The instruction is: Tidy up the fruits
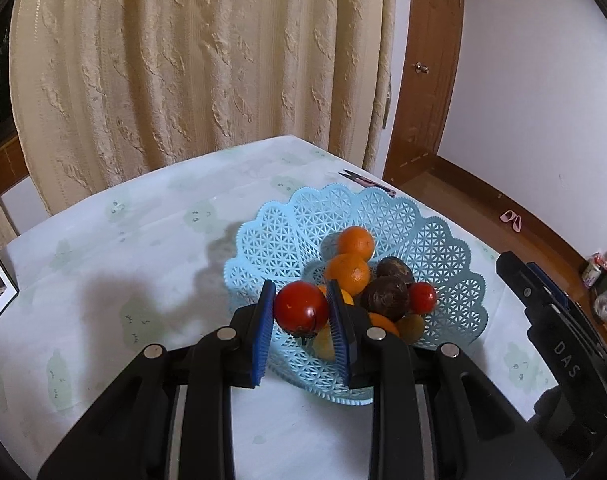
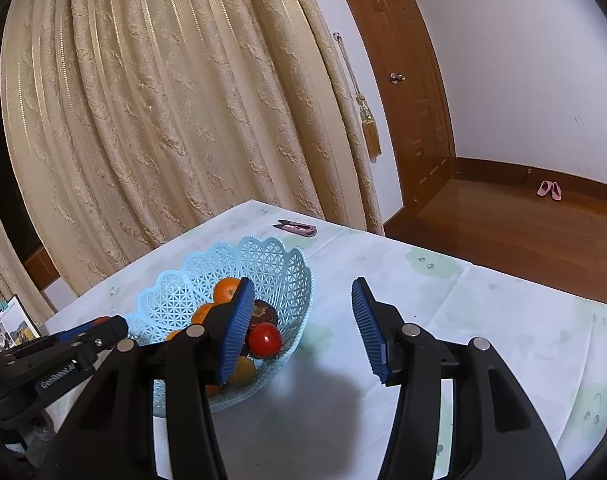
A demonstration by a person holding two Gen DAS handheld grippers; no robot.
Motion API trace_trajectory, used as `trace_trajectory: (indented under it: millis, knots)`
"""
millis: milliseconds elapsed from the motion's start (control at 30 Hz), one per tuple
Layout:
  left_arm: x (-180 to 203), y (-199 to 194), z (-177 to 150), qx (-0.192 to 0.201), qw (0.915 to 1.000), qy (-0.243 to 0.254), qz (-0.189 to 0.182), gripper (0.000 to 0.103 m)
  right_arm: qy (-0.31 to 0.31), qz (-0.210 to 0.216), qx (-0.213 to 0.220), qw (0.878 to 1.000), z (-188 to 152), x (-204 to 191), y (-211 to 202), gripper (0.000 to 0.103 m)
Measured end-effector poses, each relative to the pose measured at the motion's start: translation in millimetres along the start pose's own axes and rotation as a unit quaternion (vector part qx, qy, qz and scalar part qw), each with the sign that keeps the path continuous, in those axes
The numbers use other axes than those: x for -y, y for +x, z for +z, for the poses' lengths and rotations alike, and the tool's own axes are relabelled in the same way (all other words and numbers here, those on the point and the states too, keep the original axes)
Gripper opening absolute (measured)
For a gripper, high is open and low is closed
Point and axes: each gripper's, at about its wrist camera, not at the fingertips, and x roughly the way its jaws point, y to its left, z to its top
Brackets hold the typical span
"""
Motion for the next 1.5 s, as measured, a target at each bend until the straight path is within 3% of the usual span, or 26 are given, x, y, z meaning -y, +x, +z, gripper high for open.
trace_trajectory:
  millis: [167,200,233,267,633,867,1000,1300,1500]
  knots:
    - [-2.5,7.4,-0.9,-0.005,0.9999,-0.008,0.004,0.029,0.002,-0.002,0.001,1.0,0.3,0.5,-0.2,0.057]
    - [-3.4,7.4,-1.1,-0.005,0.9999,-0.011,0.004,0.037,0.003,-0.003,0.003,1.0,0.6,1.3,-0.8,0.063]
    - [-4.4,6.9,-1.2,-0.003,0.9999,-0.013,0.006,0.053,0.004,-0.004,0.007,1.0,0.8,1.6,-2.0,0.064]
    - [-6.1,5.5,-1.2,0.006,0.9998,-0.017,0.013,0.059,0.004,-0.006,0.01,1.0,1.0,1.8,-3.0,0.064]
    - [-11.4,-14.1,-0.7,0.045,0.9978,-0.019,0.045,0.081,0.008,-0.014,0.022,1.0,1.8,6.0,-6.3,0.074]
    - [-10.7,-28.0,-1.3,0.065,0.9958,-0.01,0.063,0.089,0.009,-0.016,0.026,0.999,0.9,7.5,-7.2,0.084]
    - [-12.7,-32.6,-1.8,0.074,0.9944,-0.011,0.074,0.09,0.01,-0.017,0.028,0.999,-0.2,7.6,-7.3,0.095]
    - [-13.5,-42.1,-1.5,0.089,0.9915,0.001,0.095,0.091,0.008,-0.027,0.039,0.999,-3.7,6.7,-13.9,0.097]
    - [-11.4,-48.3,-0.8,0.095,0.9901,0.01,0.103,0.093,-0.023,-0.024,0.073,0.997,-10.0,-6.2,-28.8,0.1]
